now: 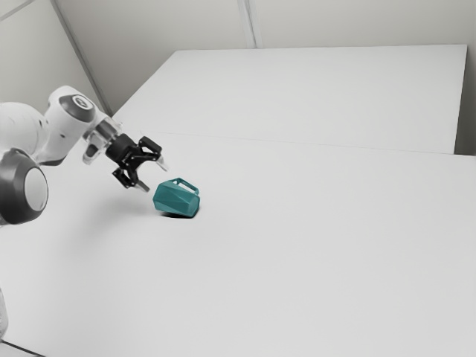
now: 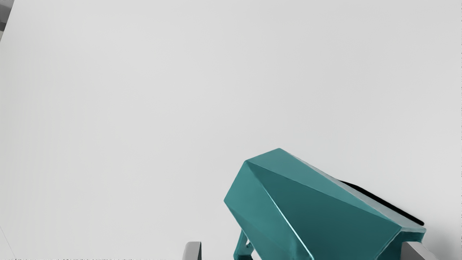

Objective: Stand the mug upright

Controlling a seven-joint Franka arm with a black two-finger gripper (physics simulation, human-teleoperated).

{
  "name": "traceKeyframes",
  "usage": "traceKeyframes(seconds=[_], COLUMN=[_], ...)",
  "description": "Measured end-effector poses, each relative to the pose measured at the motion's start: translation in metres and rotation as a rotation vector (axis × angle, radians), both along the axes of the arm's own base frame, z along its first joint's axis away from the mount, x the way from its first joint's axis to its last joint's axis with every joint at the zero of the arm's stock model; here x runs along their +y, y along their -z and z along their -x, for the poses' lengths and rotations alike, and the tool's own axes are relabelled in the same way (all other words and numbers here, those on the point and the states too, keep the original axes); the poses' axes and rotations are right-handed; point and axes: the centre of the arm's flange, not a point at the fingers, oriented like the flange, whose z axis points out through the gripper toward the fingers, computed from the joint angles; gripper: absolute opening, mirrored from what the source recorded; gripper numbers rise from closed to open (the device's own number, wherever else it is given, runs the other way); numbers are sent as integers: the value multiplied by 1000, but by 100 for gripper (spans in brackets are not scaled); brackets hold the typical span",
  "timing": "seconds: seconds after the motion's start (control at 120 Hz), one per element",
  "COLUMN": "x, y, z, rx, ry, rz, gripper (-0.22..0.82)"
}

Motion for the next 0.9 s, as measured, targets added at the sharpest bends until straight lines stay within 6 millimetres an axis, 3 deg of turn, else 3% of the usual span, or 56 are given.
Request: traceKeyframes(seconds=[0.358,0.692,0.742,0.9], x=[-1,-20,-20,-18], y=[34,43,44,46], z=[-15,-18,-19,-19], rx=[31,38,39,39], ry=[1,14,14,15], rz=[49,85,84,71], gripper=[60,60,53,14])
